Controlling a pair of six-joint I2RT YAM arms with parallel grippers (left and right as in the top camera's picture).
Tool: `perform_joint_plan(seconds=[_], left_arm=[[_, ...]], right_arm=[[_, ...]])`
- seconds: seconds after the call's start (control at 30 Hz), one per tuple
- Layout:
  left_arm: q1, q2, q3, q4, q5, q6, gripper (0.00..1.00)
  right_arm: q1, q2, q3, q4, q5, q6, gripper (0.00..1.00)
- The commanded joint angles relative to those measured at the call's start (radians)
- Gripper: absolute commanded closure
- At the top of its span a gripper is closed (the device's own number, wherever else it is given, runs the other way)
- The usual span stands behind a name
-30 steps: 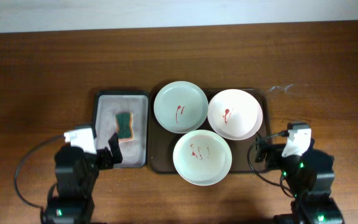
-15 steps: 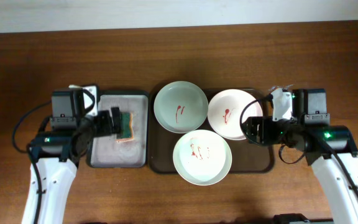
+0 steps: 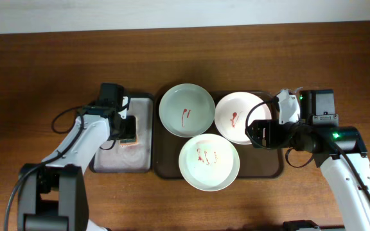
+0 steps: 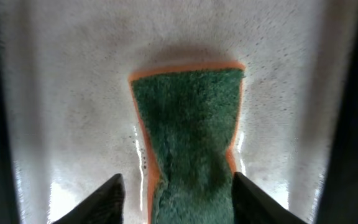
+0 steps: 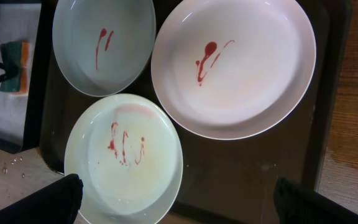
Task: Clean dirty plates on tray and stack at the side
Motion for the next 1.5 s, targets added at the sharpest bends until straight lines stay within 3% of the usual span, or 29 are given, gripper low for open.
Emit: perform_joint_plan(seconds=[0.0, 0.27, 0.37, 0.43, 0.53, 0.83, 1.13, 1.47], left_arm=[[-0.001, 0.043, 0.011, 0.014, 0.011, -0.008, 0.61], [-0.001, 0.047, 0.004, 0.046, 0.011, -0.019, 0.99], [-0.001, 0.047, 0.003, 0.043, 0.015, -0.020, 1.00], [-0.001, 0.047, 0.003, 0.041, 0.058, -0.019, 1.00], [0.000, 0.047, 0.003, 0.035, 0.083, -0.020, 1.00], [0.000, -0.178, 0.055, -0.069, 0.083, -0.064, 1.00], [0.000, -0.196, 0.052, -0.255, 0.121, -0.065, 1.00], [0.000, -0.195, 0.052, -0.304, 0.227, -0.065, 0.99]], right_arm=[[-0.002, 0.003, 0.023, 0.003, -0.013, 0.008, 0.01], [-0.001, 0.038, 0.013, -0.059, -0.014, 0.007, 0.02], [-0.001, 0.105, 0.013, -0.100, -0.014, 0.007, 0.20], [0.019, 0.175, 0.013, -0.114, -0.018, 0.008, 0.44], [0.083, 0.278, 0.013, -0.106, -0.017, 0.008, 0.57], [0.158, 0.589, 0.013, 0.004, -0.017, 0.011, 0.77], [0.201, 0.600, 0.013, 0.012, -0.016, 0.011, 0.87], [0.201, 0.600, 0.013, 0.012, -0.013, 0.019, 0.93]])
